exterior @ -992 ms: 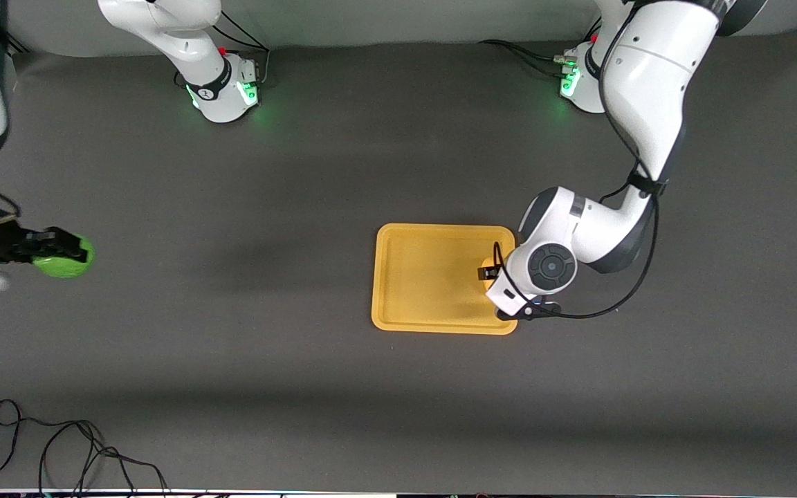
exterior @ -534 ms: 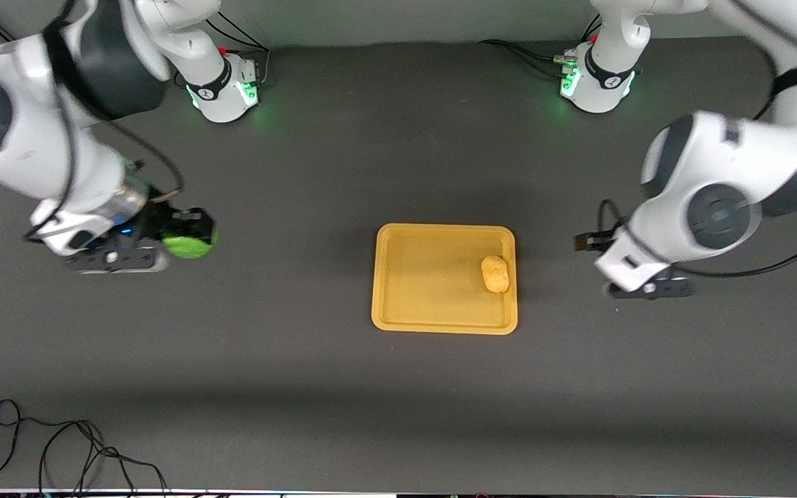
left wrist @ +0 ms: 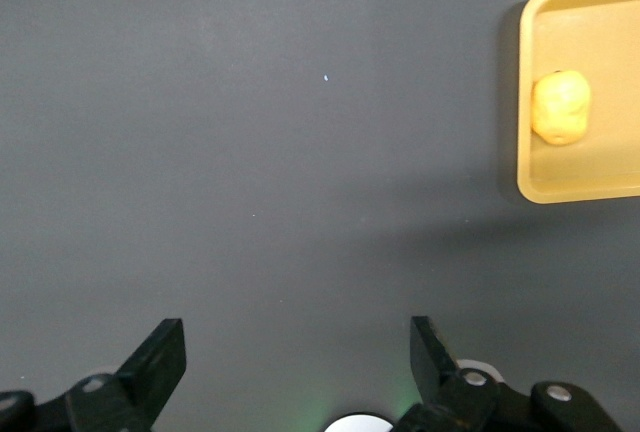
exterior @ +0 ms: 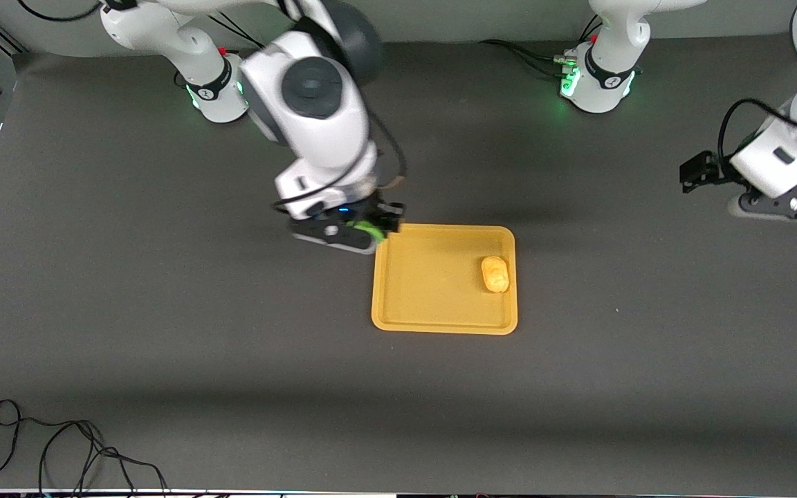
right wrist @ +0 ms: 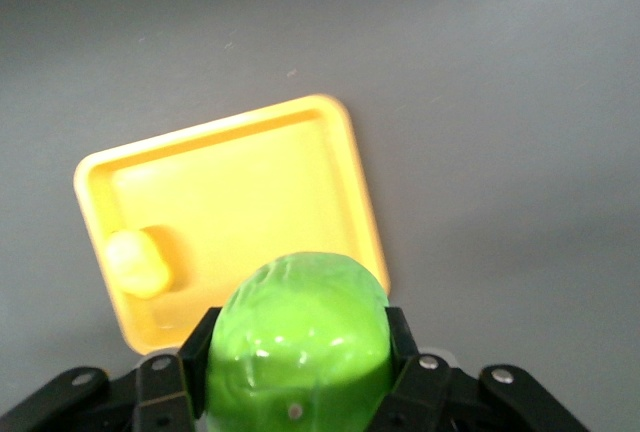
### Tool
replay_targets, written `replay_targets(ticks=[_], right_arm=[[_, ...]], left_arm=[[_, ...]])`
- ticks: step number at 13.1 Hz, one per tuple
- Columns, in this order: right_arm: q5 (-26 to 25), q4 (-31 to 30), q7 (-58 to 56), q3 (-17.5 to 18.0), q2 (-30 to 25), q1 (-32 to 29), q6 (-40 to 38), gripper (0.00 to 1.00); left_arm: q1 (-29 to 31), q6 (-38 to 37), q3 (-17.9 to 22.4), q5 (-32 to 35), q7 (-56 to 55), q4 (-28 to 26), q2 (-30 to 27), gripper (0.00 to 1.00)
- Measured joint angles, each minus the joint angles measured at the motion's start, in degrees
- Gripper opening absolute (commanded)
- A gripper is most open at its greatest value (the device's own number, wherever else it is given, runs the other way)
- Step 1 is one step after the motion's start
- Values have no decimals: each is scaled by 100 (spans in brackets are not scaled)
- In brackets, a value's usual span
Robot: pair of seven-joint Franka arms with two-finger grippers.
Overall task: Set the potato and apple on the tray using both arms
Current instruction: 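Move the green apple onto the tray beside the potato with the right gripper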
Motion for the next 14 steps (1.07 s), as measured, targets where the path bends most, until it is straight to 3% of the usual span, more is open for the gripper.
replay_targets(ticks=[3,7,12,13,14], right_arm=[[-10,639,513,-5,998,379,473,31],[-168,718,527,-22,2006,429,1416,33],[-322,745,526,-22,2674,486,2191,38],[-329,749,526,-22,2730,516,2256,44],[-349,750,526,-22,2774,540,2312,99]], left_arm=[[-3,288,-38,-233,6,-309,-225,99],[27,596,-22,-232,309,-566,-233,100],[218,654,37,-232,530,-77,338,100],[224,649,37,-232,611,3,438,100],[226,641,37,-232,709,42,487,100]])
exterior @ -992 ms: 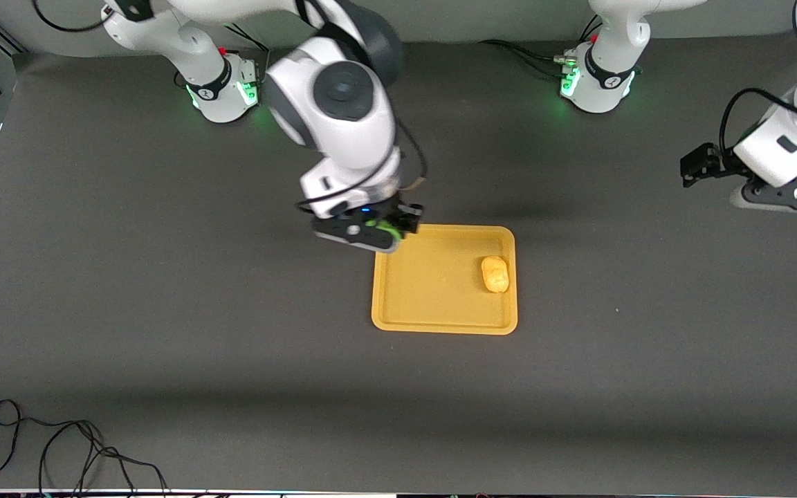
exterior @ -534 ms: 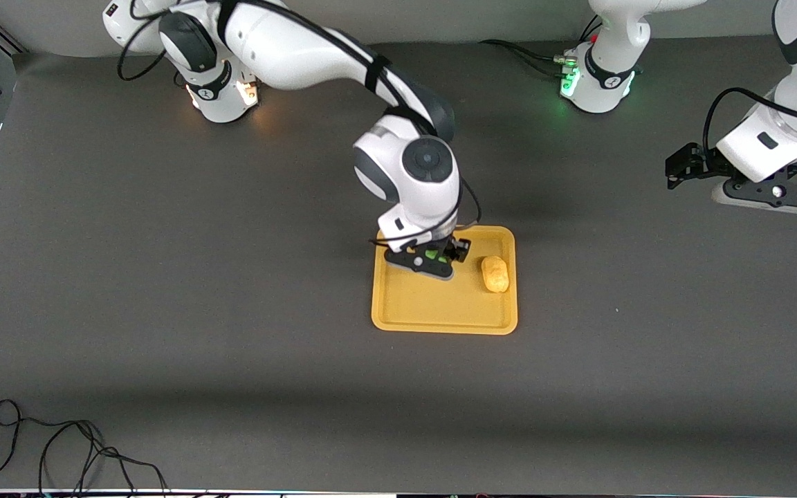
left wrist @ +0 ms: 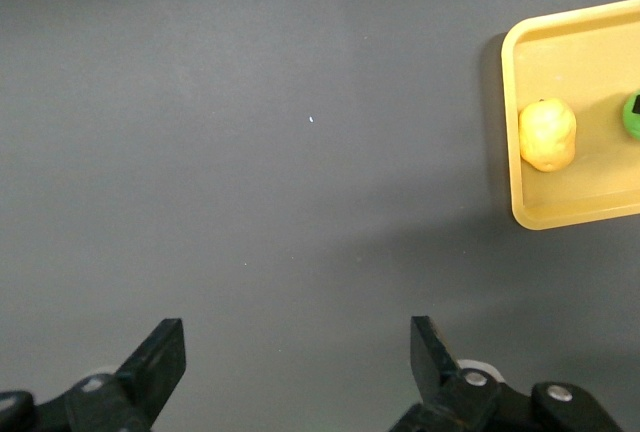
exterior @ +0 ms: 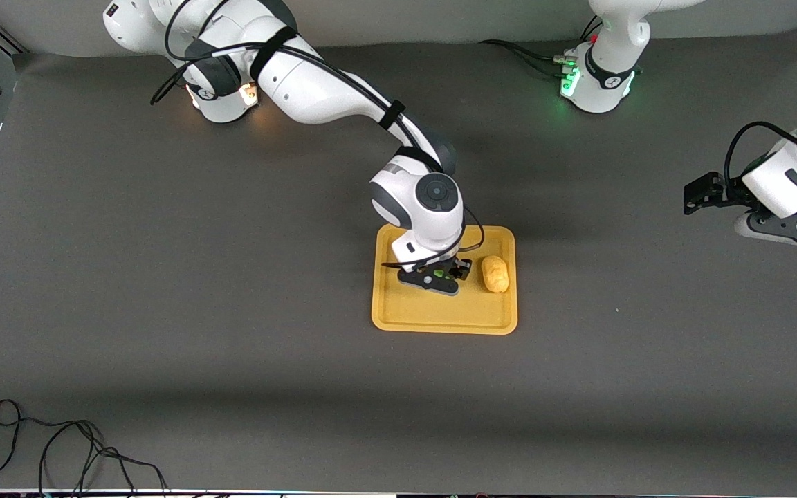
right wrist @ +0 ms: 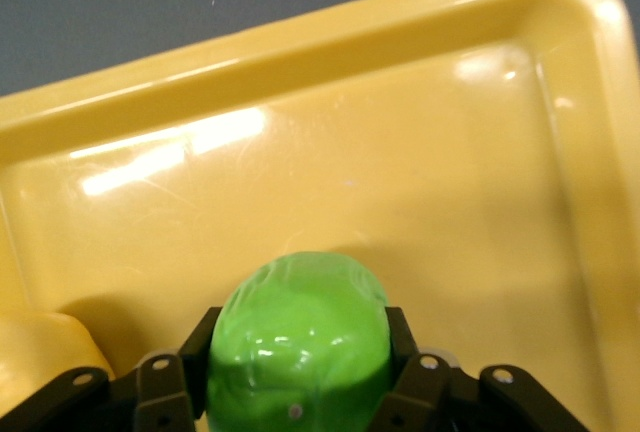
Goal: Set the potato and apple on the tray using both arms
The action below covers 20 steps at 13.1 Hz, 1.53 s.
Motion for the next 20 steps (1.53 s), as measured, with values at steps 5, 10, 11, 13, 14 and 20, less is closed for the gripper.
replay_targets(ticks=[5,10,11,13,14,20], right_arm=[[-43,140,0,-32,-45,14,-135,100],[-44,450,0,-135,-1442,-79,-2185,100],[-44,458,-31,-143,-1779,-146,-2611,100],[-47,416,-495,-154,-2414,-368,-3382,100],[-51,300,-877,-164,-2713,-538,-3717,100],[-67,-1733,-3708,-98,-4625,-2621,-3863,100]], left_arm=[[0,-21,-1,0,155,66,23,100],[0,-18,-7,167,173,162,118,100],[1,-18,-7,174,175,164,120,100],[2,-18,-6,177,180,213,132,100],[3,-31,-6,178,182,327,170,100],[11,-332,-5,187,190,763,459,100]])
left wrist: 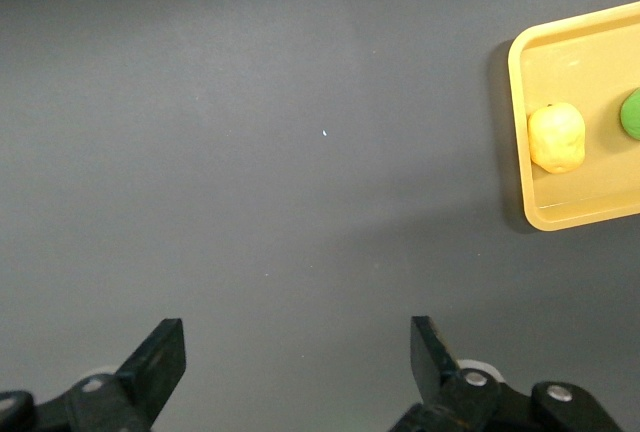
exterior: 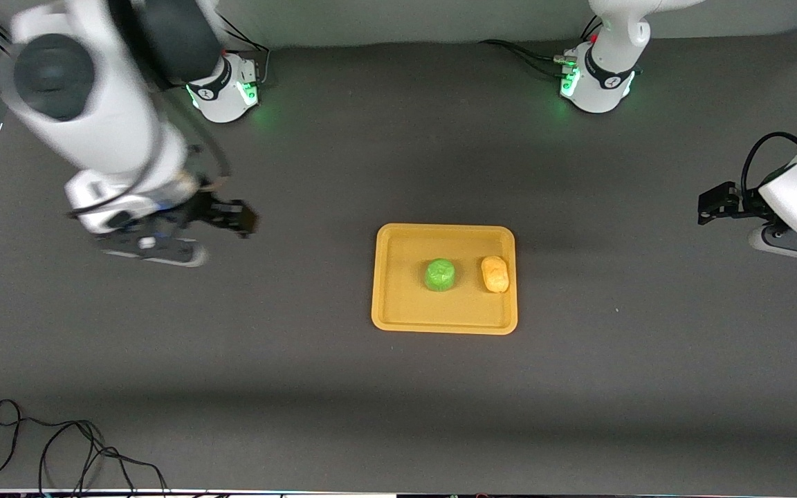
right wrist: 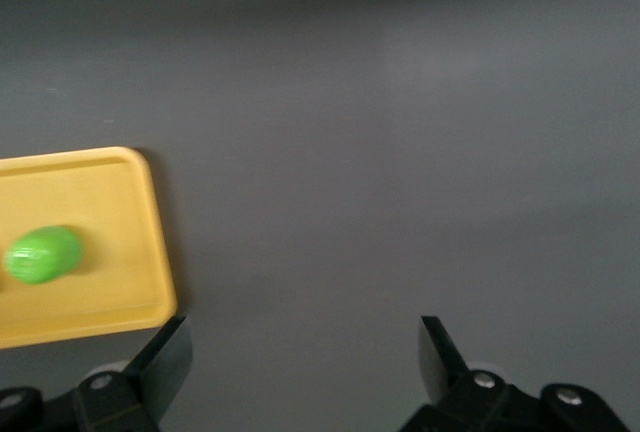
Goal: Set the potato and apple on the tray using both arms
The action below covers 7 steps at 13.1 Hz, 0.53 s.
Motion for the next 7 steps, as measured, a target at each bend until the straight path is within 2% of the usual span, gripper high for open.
replay_targets(ticks=[4,7], right_arm=[[1,-1416,-1487,502,-1002,-1672,614,100],[5,-1909,-2206,601,-1339,-2383,727,100]], left_arm=[[1,-30,-4,1,3,8,7,100],[2,-33,-5,1,4,11,8,100]])
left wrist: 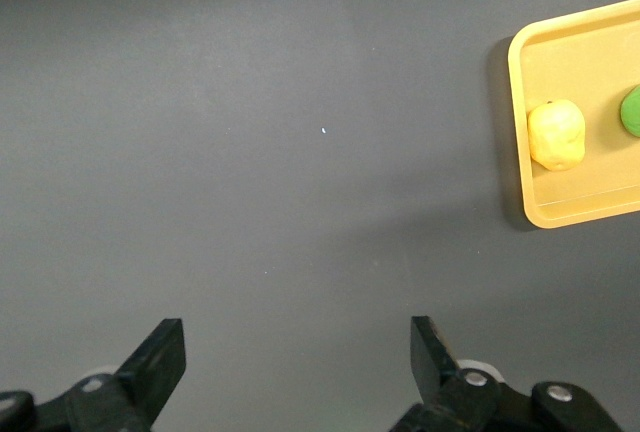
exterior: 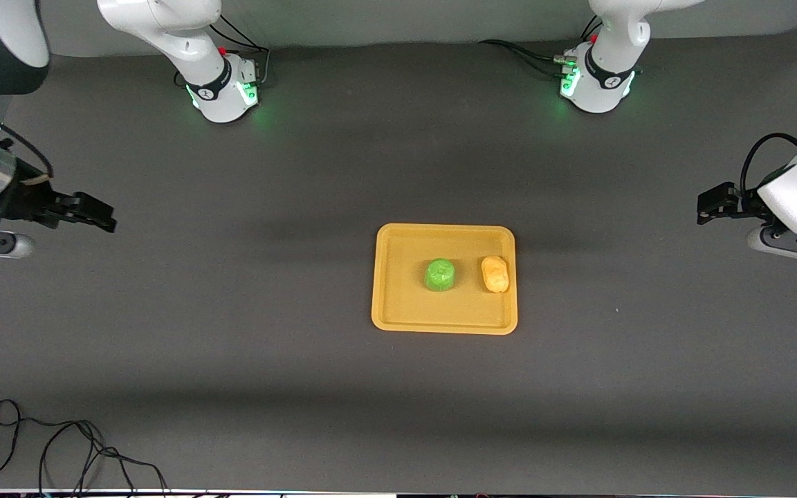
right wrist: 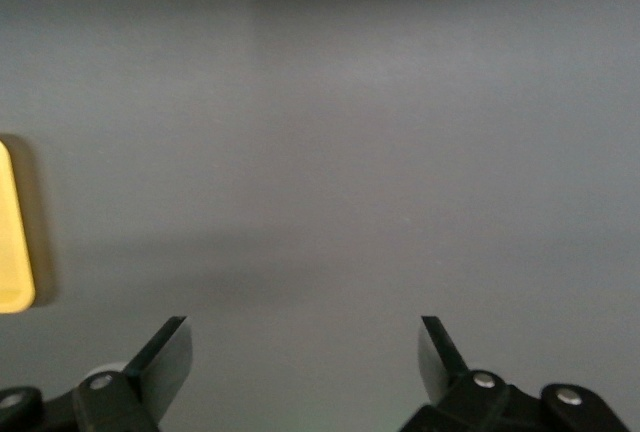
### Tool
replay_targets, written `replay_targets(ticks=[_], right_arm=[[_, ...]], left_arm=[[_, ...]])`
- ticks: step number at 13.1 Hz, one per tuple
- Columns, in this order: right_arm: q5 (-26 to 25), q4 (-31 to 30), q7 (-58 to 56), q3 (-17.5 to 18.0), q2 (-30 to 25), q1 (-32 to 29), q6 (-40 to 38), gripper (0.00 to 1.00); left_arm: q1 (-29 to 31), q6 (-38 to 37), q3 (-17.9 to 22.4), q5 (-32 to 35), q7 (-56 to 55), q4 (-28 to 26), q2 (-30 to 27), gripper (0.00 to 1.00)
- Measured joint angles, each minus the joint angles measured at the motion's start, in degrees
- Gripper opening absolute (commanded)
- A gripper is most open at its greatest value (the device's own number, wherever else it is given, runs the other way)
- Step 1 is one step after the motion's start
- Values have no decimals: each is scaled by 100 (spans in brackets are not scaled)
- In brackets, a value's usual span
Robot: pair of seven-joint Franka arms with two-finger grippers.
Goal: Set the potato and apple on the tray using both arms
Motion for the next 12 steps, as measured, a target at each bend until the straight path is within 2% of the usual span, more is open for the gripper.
replay_targets(ticks=[2,9,12], right_arm=[[6,-111,-187,-2,-71,-172,8,100],[6,-160,-395,-146,-72,-170,73,100],[6,-160,-395,-138,-72,-165,75,100]], left_arm=[[0,0,0,0,0,3,0,100],[0,-68,0,0,0,42,-5,100],[0,255,0,0,0,-87,-68,100]])
